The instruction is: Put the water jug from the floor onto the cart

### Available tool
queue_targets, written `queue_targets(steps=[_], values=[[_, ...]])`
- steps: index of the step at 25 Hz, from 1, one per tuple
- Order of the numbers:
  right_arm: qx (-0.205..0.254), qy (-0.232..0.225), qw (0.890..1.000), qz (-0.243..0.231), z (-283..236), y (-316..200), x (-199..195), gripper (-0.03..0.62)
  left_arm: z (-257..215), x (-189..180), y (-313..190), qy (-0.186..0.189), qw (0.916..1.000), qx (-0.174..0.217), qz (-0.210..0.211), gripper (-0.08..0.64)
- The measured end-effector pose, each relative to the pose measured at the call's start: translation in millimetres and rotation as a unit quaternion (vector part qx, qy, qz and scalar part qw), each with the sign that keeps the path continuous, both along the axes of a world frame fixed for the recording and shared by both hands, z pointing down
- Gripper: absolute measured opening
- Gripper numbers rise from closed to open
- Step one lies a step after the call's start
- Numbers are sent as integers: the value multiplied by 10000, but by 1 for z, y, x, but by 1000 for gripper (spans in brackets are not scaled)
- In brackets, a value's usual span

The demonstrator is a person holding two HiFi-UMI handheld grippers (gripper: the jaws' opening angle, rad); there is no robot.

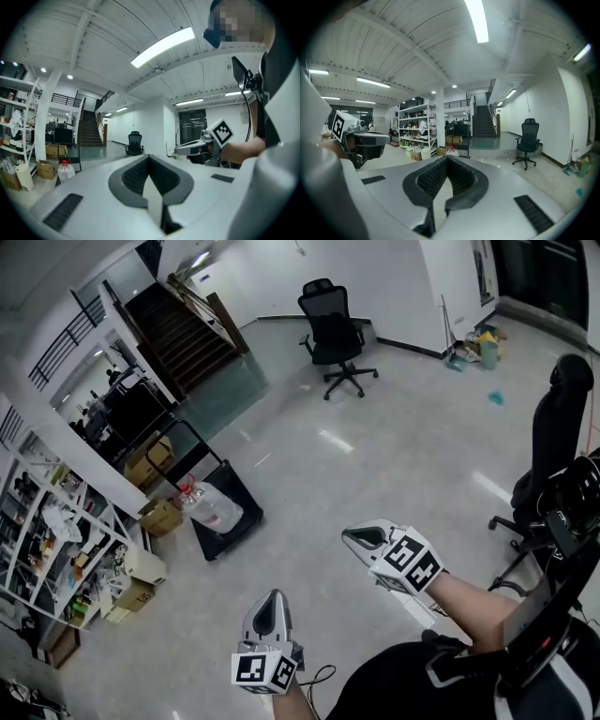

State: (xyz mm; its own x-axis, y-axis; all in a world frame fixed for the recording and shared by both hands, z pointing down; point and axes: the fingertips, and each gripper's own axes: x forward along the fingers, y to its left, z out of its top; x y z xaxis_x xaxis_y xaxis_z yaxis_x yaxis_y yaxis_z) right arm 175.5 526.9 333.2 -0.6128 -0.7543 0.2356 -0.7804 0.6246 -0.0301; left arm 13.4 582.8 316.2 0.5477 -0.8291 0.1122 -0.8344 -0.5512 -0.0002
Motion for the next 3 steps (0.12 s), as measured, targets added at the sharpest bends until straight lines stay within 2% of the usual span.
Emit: queue_targets(steps=[3], values=[[-19, 15, 10000, -79, 5, -7, -6, 2, 3, -7, -4, 36, 9999, 19, -97, -2]])
